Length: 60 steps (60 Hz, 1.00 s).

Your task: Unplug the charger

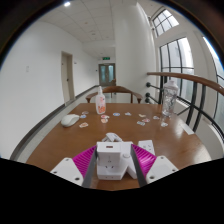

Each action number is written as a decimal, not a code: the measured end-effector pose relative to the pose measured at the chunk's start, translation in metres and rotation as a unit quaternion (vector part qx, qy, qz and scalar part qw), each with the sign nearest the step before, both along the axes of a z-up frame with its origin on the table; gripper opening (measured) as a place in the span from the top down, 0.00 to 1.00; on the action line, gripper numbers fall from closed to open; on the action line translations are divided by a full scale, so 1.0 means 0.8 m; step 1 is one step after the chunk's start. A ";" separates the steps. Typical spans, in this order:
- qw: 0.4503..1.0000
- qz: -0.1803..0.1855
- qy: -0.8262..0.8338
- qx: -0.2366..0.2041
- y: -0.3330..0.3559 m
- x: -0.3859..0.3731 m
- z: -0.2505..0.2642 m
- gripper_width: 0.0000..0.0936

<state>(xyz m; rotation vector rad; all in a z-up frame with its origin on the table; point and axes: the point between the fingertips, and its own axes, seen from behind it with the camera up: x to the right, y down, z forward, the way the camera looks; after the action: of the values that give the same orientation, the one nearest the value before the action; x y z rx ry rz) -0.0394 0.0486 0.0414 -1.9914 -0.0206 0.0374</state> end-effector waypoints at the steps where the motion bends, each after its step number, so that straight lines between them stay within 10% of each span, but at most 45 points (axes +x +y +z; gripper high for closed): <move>1: 1.000 0.001 0.000 0.000 0.004 0.000 -0.001 0.28; 5: 0.999 0.029 0.014 -0.002 0.005 -0.023 -0.004 0.62; 16: 0.999 0.036 -0.002 0.031 0.011 -0.021 0.002 0.80; 26: 0.999 0.038 -0.004 0.013 0.006 -0.022 0.003 0.81; 34: 0.993 0.001 -0.023 0.117 0.007 0.010 0.128 0.81; 43: 0.992 -0.012 -0.006 0.123 -0.008 0.057 0.182 0.81; 60: 0.998 -0.058 -0.017 -0.026 -0.040 0.186 0.012 0.79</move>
<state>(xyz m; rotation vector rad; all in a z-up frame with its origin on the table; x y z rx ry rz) 0.1096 0.0163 0.0513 -2.0412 0.0750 -0.0725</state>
